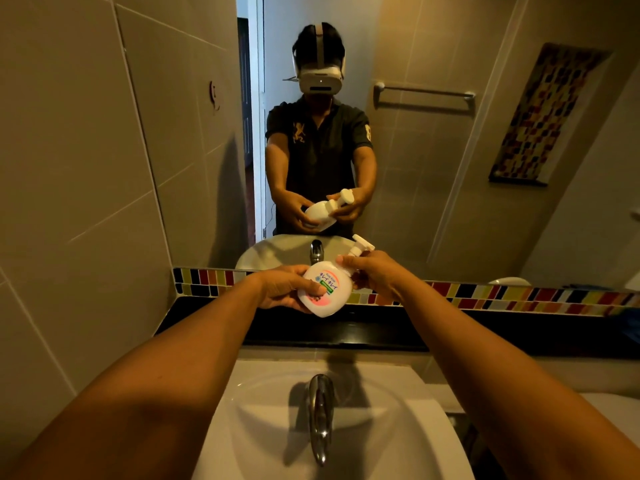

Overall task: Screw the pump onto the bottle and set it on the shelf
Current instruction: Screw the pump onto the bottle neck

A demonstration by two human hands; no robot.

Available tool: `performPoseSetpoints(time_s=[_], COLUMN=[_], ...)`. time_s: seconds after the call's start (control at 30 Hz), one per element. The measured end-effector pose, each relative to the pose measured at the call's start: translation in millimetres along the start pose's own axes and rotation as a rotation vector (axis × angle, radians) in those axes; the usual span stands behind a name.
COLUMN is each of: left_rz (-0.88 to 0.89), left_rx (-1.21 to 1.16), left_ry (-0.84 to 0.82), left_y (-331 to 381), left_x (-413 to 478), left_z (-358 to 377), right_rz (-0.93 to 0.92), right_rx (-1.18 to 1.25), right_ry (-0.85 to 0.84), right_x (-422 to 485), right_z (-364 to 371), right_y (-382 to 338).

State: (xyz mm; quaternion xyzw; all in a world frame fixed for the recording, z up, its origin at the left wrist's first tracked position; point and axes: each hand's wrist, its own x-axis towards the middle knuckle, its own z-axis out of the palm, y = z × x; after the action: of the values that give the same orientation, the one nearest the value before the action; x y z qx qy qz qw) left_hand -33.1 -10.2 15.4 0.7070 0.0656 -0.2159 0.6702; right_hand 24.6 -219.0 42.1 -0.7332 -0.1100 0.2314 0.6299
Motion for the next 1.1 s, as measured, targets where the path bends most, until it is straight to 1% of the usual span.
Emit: performPoseSetpoints(time_s=[0.1, 0.17, 0.3, 0.37, 0.47, 0.6, 0.7, 0.8, 1.0, 1.1], left_rz=[0.015, 0.028, 0.043, 0.046, 0.047, 0.051, 0.058, 0.052, 0.05, 0.048], left_rx=[0.016, 0.021, 0.027, 0.023, 0.04, 0.069, 0.061, 0.055, 0.077, 0.068], left_ry=[0.011, 0.03, 0.06, 0.067, 0.072, 0.08, 0.089, 0.094, 0.096, 0.105], left_y=[-1.1, -3.2, -7.2, -8.1, -10.1, -13.2, -15.6, -16.8, -22.9, -25.1], left_x=[6.6, 11.0, 17.8, 20.2, 24.9, 33.1, 38.6, 42.8, 48.7, 48.4], left_z=[3.3, 3.3, -2.5, -6.5, -10.1, -8.6, -10.6, -14.0, -13.8, -13.0], right_rz=[-0.022, -0.051, 0.032, 0.025, 0.028, 0.063, 0.094, 0.086, 0.084, 0.095], right_rx=[-0.202, -0.242, -0.09, -0.014, 0.018, -0.059, -0.055, -0.017, -0.08, -0.095], right_ry=[0.101, 0.08, -0.117, -0.166, -0.127, -0.048, -0.092, -0.134, -0.048, -0.079], right_x=[7.1, 8.3, 12.9, 18.2, 23.8, 32.0, 34.4, 38.5, 44.8, 46.1], right_z=[7.4, 9.1, -3.0, -9.6, -11.7, -6.1, -5.9, -9.7, -6.7, -5.0], right_y=[2.8, 3.8, 6.6, 10.6, 16.7, 25.6, 29.1, 32.0, 40.7, 40.8])
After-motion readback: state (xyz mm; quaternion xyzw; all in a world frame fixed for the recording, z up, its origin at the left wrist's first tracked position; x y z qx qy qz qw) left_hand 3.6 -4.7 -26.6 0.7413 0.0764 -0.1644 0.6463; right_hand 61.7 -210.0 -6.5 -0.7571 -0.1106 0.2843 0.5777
